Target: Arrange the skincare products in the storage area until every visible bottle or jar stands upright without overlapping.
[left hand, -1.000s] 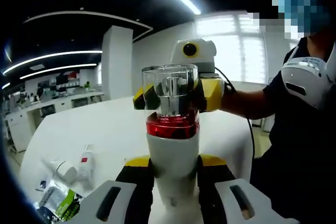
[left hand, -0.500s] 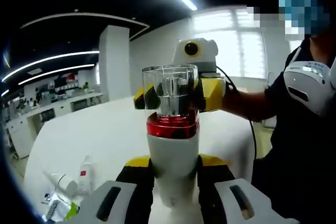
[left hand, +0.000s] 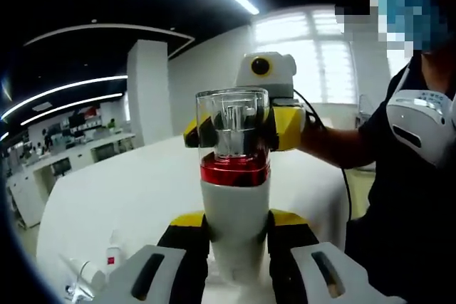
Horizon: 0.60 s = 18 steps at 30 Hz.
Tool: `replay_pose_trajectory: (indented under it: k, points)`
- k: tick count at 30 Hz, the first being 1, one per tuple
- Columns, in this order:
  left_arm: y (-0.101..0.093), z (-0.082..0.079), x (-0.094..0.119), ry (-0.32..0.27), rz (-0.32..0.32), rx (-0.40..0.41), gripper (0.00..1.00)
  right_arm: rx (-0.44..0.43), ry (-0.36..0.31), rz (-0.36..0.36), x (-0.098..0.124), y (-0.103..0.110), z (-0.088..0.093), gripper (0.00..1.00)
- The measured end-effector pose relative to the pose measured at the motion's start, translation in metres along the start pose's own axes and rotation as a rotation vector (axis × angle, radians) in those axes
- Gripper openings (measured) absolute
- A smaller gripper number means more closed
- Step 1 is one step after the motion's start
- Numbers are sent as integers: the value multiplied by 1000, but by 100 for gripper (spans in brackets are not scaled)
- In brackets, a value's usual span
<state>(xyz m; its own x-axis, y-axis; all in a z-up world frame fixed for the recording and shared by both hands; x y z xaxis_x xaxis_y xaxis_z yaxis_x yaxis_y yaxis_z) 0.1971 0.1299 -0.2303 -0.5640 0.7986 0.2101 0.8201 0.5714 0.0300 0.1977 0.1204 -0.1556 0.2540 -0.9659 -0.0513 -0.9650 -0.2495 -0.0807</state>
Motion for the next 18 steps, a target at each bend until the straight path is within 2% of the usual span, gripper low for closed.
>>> replay_pose_trajectory:
  k: [7, 18]
  points:
    - [-4, -11, -15, -1, 20, -21, 30, 32, 2, 16, 18, -1, -8, 26]
    - [-9, -32, -51, 2, 66, -60, 30, 84, -10, 42, 56, -6, -22, 26]
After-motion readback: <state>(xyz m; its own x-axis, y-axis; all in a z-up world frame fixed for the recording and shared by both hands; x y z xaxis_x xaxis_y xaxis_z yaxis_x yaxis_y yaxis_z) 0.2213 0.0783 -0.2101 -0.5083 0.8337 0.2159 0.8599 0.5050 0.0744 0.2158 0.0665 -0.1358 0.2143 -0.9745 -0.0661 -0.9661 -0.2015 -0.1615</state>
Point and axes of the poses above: the point that each gripper's makers call its tool centre point, and the gripper's own axes: x roughly backward along the fingers, y roughly to its left, z roughly out of its underside, the point moved 2 cm from there along x, roughly backward along the fingers, and after that the axes turned 4 degrees about -y, right-handed, at the moved point
